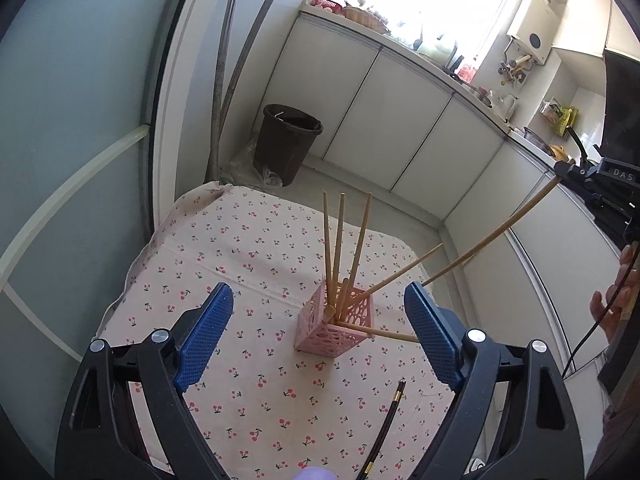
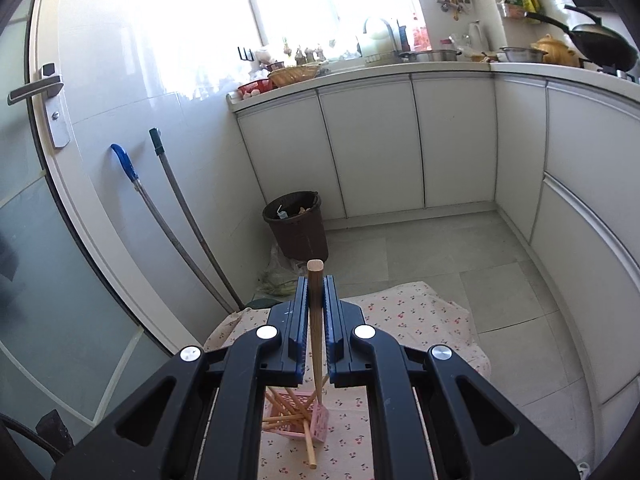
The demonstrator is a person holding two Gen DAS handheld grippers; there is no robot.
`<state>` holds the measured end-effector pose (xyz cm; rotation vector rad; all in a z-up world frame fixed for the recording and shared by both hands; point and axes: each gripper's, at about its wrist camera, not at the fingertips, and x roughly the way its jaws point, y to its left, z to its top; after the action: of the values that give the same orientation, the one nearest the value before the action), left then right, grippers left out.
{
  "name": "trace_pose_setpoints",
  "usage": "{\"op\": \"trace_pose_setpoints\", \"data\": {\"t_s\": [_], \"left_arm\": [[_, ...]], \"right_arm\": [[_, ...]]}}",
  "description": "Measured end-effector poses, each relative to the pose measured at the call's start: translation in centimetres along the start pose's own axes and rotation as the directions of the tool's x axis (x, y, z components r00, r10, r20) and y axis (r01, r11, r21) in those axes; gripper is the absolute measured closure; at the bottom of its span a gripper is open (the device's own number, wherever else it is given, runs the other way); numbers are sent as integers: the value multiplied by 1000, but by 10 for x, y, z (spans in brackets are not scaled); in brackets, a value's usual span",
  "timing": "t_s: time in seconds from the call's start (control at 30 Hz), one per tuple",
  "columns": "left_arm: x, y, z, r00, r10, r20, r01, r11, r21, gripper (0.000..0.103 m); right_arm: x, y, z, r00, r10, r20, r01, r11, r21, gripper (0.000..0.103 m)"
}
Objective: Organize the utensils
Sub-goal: 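Carry the wooden chopstick in the right tool into the pink holder and open, then move both open tools back over the black chopsticks on the cloth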
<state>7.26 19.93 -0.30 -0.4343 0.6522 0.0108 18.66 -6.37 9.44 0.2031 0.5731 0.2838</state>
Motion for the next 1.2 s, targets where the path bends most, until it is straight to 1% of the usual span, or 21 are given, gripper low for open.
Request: {"op": "trace_pose_setpoints", "data": {"t_s": [0.13,0.27,0.3,0.33,0.43,0.57,0.6,0.63,0.7,0.77,0.83,0.9,0.97,1.0,1.03,1.1,1.13,1.2], "left_arm": [[2,4,2,1000,-2,-8,2,1000,-11,19],[3,6,3,1000,2,-14,-2,1000,-12,19],[3,6,3,1000,4,-15,-4,1000,-11,19],[3,6,2,1000,3,-16,-4,1000,-10,19],[1,4,2,1000,2,-11,-2,1000,-3,19],[1,-4,-2,1000,8,-22,-8,999,32,19],[3,-7,-4,999,12,-30,-10,999,45,19],[4,-10,-7,999,17,-38,-15,998,59,19],[8,-17,-14,998,33,-59,-28,995,97,19],[13,-23,-22,995,55,-80,-44,990,134,19],[20,-28,-31,992,71,-108,-53,985,163,19],[28,-32,-40,985,78,-151,-49,981,186,19],[39,-36,-51,976,86,-199,-44,978,205,19],[43,-38,-56,972,91,-218,-44,976,211,19],[49,-40,-62,965,98,-244,-41,973,226,19],[62,-47,-79,948,119,-296,-36,961,273,18],[68,-52,-88,939,136,-316,-37,953,300,18],[80,-60,-107,921,161,-355,-31,939,344,18]], "right_arm": [[26,5,-20,999,28,-32,-27,999,21,96],[44,10,-41,999,26,-36,-26,1000,1,96],[47,10,-47,999,27,-33,-27,1000,1,95],[50,8,-52,998,41,-38,-41,999,9,92],[49,0,-63,997,59,-52,-58,998,32,89],[32,-12,-76,997,49,-67,-47,998,34,88],[26,-16,-80,997,44,-69,-42,999,31,83],[21,-20,-84,997,39,-70,-38,999,27,74],[8,-29,-94,997,42,-72,-40,999,27,62],[-7,-43,-107,996,50,-74,-47,998,37,56],[-19,-57,-120,996,54,-73,-50,998,45,39],[-29,-71,-131,996,59,-71,-55,997,53,29],[-37,-88,-144,995,52,-81,-47,997,62,24],[-40,-97,-150,995,42,-90,-36,997,65,20],[-42,-107,-158,994,31,-103,-24,997,69,16],[-41,-127,-172,991,-3,-137,15,996,83,13],[-37,-138,-178,984,-30,-174,47,994,98,13],[-27,-158,-186,960,-62,-272,101,986,129,13]]}}
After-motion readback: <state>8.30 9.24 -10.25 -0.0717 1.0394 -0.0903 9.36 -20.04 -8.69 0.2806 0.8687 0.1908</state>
